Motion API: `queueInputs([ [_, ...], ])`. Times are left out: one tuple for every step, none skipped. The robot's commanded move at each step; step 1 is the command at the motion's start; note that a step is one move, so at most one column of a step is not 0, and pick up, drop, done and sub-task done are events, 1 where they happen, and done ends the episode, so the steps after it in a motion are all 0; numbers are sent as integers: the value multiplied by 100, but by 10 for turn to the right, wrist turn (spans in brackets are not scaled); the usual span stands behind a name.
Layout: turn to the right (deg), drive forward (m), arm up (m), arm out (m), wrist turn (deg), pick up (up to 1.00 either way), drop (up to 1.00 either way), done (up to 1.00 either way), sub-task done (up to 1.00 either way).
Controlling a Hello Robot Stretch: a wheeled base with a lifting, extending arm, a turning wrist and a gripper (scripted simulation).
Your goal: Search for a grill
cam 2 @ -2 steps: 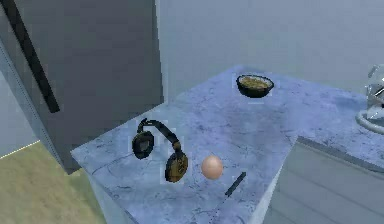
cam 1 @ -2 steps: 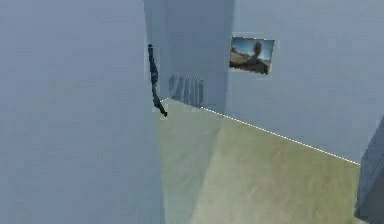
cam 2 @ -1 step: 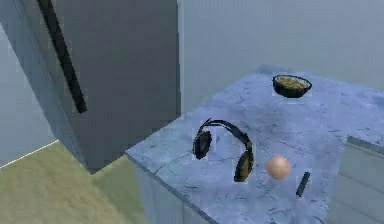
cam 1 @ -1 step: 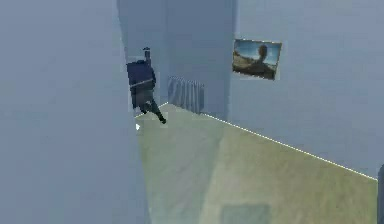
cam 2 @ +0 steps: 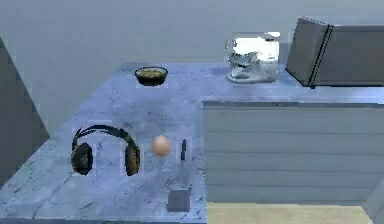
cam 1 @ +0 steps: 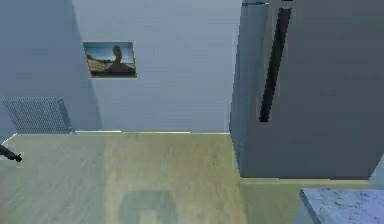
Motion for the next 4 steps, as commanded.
queueInputs([
  [0, 40, 0, 0, 0, 0, 0, 0, 0],
  [-180, 0, 0, 0, 0, 0, 0, 0, 0],
  [0, 35, 0, 0, 0, 0, 0, 0, 0],
  [-450, 0, 0, 0, 0, 0, 0, 0, 0],
])
